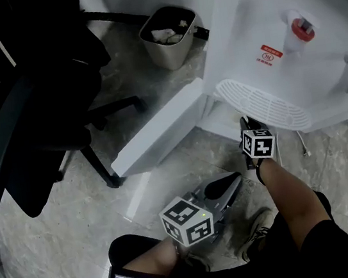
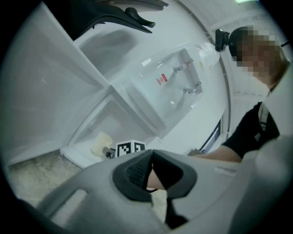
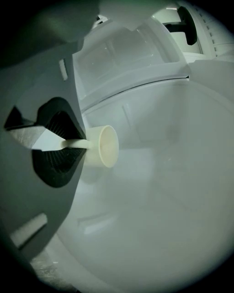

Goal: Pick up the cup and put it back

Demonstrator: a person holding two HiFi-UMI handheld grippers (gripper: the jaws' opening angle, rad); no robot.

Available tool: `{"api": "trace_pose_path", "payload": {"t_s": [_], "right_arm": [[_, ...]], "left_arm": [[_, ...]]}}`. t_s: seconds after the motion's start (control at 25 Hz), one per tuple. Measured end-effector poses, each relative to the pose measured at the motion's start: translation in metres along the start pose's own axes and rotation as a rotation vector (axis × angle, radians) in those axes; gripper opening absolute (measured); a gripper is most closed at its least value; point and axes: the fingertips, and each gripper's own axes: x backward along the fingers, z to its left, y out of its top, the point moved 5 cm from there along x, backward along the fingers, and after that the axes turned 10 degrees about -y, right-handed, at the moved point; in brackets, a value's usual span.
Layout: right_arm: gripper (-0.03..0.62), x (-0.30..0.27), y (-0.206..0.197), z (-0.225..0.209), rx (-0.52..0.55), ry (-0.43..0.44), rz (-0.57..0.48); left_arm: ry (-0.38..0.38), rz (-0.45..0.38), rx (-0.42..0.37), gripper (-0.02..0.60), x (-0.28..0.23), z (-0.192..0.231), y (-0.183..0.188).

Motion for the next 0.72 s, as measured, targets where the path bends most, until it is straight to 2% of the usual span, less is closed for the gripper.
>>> {"api": "trace_pose_path", "payload": {"t_s": [0.2, 0.32, 0.4, 0.48, 0.64, 0.72], "right_arm": [[0.051, 0.048, 0.018, 0.023, -0.001, 0.07, 0.017], [0.051, 0.109, 0.022, 0.038, 0.025, 0.156, 0.074], [0.051, 0.157, 0.03, 0.044, 0.042, 0.215, 0.103], [0.052, 0.206, 0.043, 0.047, 0.055, 0.257, 0.127], [0.052, 0.315, 0.08, 0.048, 0.057, 0.299, 0.164], [0.052, 0.37, 0.106, 0.05, 0.06, 0.315, 0.161]], "left_arm": [[0.038, -0.005, -0.006, 0.008, 0.01, -0.036, 0.006], [0.106, 0.022, 0.069, 0.008, 0.027, -0.081, -0.005], [0.13, 0.057, 0.109, 0.006, 0.037, -0.121, -0.007], [0.11, 0.077, 0.145, 0.006, 0.045, -0.171, 0.001], [0.082, 0.026, 0.26, 0.006, 0.07, -0.27, 0.047], [0.087, 0.025, 0.275, 0.006, 0.087, -0.312, 0.07]]}}
